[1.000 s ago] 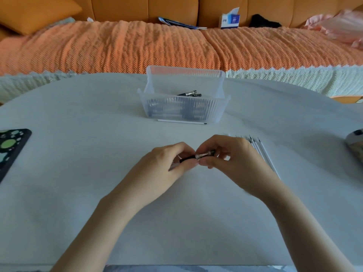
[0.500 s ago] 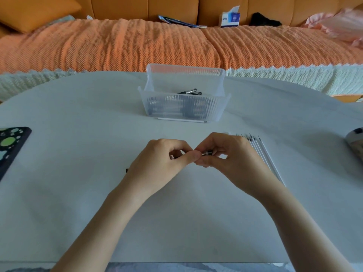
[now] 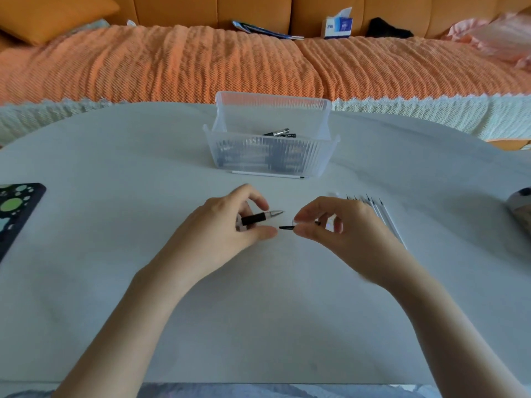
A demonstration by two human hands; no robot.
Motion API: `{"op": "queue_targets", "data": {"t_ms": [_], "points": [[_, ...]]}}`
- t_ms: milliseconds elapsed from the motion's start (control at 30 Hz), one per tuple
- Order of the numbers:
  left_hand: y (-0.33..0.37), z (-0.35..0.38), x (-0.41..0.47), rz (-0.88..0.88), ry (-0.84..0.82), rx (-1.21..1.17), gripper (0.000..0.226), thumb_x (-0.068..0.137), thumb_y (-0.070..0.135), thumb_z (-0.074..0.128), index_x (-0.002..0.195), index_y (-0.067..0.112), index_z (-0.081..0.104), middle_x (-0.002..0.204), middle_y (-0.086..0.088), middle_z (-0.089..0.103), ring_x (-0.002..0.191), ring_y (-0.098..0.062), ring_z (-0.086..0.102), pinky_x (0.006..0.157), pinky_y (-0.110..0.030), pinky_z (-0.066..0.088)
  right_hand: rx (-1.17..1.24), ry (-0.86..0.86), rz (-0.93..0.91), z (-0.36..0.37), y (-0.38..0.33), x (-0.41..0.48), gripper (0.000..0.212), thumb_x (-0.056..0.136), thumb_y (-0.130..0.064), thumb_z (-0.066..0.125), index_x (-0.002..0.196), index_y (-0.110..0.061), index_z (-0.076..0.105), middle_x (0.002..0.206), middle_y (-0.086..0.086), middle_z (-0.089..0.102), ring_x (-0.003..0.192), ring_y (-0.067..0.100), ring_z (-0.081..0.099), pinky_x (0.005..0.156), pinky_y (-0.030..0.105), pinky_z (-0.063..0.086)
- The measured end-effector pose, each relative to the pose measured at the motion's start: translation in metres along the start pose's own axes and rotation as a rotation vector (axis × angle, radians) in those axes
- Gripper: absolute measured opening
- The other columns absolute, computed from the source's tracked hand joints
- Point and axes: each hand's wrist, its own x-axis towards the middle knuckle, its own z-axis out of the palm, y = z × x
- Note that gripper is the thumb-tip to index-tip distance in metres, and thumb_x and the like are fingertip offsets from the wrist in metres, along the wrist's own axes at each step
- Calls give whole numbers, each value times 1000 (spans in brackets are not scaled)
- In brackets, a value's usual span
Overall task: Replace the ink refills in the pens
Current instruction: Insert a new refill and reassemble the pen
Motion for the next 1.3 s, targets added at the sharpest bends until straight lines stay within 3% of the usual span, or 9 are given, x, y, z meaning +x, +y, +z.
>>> {"op": "queue_targets", "data": {"t_ms": [67,133,300,567,700,867,1067,1167,1300], "points": [[-3,-7,1,6,12,-2,23,78,37,70,89,32,51,78,11,66,71,-7,59,77,-34,50,-76,-40,-36,1,3,-1,9,80,-41,66,86,-35,67,81,-18,61,81,0,50,68,10,36],[-4,-9,1,7,34,-9,20,80,29,70,85,28,51,77,14,68,68,-3,58,75,-29,48,-140,-100,-73,6,4,-1,11,79,-41,67,88,-34,68,86,-17,60,87,-1,44,74,9,35],[0,-2,0,50,23,-28,17,78,27,73,82,28,56,79,14,69,76,-5,64,79,-30,50,-169,-153,-92,13,7,0,17,74,-35,75,89,-32,68,90,-17,58,89,-2,41,77,15,37],[3,0,0,152,30,-3,15,75,23,76,79,30,64,81,17,64,74,-4,56,66,-7,39,51,20,-39,10,0,3,13,80,-37,68,89,-29,70,79,-14,64,75,3,52,64,9,36],[5,1,2,198,21,-3,15,72,22,78,77,29,66,79,12,60,72,-8,55,65,-7,39,80,33,-33,12,-7,3,6,81,-20,69,76,-20,72,68,-12,64,58,-6,49,58,6,34],[6,1,4,180,23,-67,11,72,20,77,77,27,70,75,7,61,63,-8,59,63,-11,40,96,69,-38,13,-4,3,8,80,-17,70,73,-21,72,67,-5,66,62,0,50,60,8,35],[5,2,4,193,17,-41,5,82,21,68,81,24,71,73,8,64,58,-10,59,61,-20,42,115,114,-29,11,-6,4,5,76,-18,74,74,-22,72,66,-11,60,64,-2,49,62,9,36],[6,1,2,164,49,-43,24,72,31,77,93,33,65,82,15,63,68,-8,57,62,-12,42,102,119,-26,11,-4,4,5,78,-21,73,75,-24,71,69,-11,63,65,-2,50,62,8,35],[5,0,2,187,95,37,37,67,26,82,88,33,52,86,19,58,74,-8,55,62,-16,43,75,112,-19,11,-5,4,2,79,-21,72,78,-21,71,66,-14,60,64,-5,51,62,7,36]]}}
